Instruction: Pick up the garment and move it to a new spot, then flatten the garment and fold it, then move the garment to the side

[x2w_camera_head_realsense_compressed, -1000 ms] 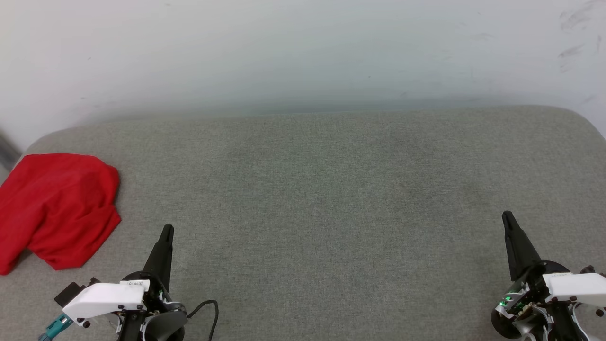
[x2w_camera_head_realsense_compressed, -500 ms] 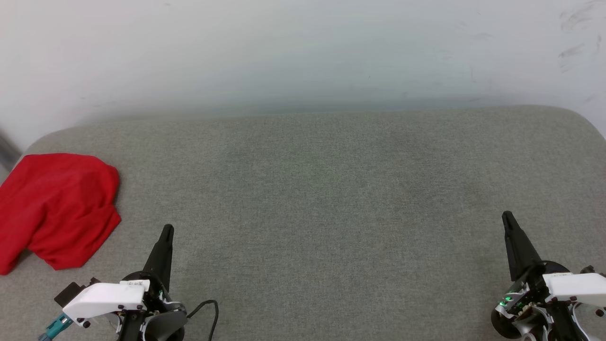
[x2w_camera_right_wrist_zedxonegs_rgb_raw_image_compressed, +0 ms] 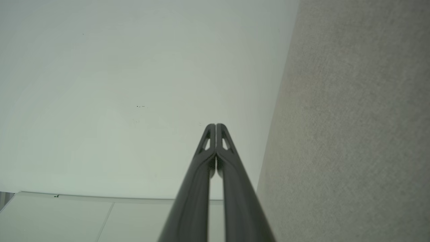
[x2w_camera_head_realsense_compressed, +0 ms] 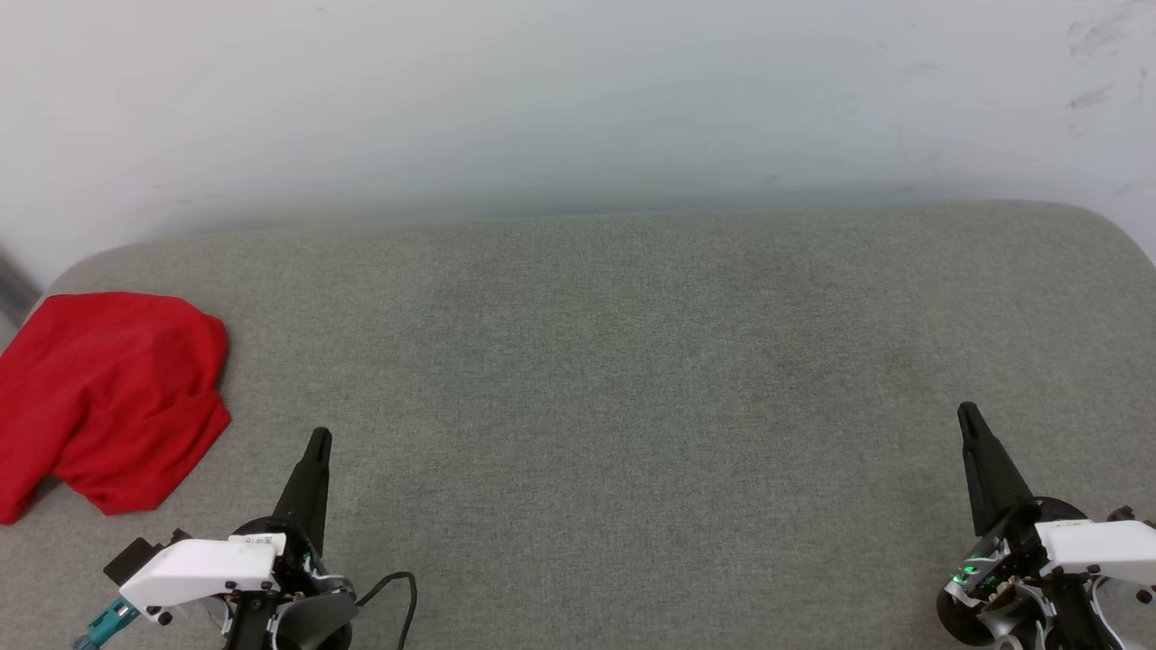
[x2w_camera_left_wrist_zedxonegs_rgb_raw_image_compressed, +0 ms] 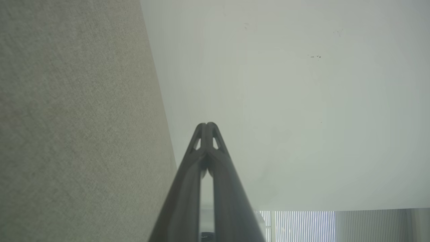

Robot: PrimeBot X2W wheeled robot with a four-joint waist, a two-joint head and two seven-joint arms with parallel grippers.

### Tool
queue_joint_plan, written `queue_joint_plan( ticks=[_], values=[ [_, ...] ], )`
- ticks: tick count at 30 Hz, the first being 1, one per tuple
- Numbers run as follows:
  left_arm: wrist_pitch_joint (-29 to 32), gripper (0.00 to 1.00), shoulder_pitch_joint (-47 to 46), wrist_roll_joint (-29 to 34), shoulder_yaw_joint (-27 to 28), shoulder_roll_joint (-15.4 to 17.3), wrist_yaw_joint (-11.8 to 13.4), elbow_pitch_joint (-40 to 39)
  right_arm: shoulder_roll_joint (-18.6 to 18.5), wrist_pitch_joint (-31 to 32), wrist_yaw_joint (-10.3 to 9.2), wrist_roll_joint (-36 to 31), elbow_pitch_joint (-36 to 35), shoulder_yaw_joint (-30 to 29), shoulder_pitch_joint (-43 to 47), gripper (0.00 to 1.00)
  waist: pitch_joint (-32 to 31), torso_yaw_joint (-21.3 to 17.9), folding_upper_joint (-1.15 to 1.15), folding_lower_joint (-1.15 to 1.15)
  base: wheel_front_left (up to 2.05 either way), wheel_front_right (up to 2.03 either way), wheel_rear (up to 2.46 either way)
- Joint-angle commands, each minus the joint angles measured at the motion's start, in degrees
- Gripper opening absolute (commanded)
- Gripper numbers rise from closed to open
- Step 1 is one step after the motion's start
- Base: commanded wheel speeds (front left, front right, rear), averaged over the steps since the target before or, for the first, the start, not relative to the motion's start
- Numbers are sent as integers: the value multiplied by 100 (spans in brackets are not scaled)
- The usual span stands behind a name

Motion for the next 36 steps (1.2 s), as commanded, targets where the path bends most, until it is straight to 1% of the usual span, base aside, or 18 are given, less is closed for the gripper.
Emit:
queue_joint_plan(
  ticks=[1,16,17,21,29,36],
  values=[
    [10,0,-31,0,14,12,-18,-3,16,2,-2,-26,2,2,-56,0,0,0,0,0,0,0,0],
    [10,0,-31,0,11,12,-18,-3,16,2,-2,-25,2,2,-56,0,0,0,0,0,0,0,0],
    [0,100,0,0,0,0,0,0,0,0,0,0,0,0,0,100,0,0,0,0,0,0,0],
    [-15,100,136,6,-28,-20,2,150,7,-13,-1,-3,148,17,142,100,2,0,0,0,0,0,0],
    [-252,100,233,142,-45,-16,1,9,7,-251,-1,-180,19,156,215,100,6,-13,0,0,0,0,0],
    [-441,100,290,443,73,-13,-1,-55,6,-441,-1,-537,41,52,238,100,6,-23,0,0,0,0,0]
  ],
)
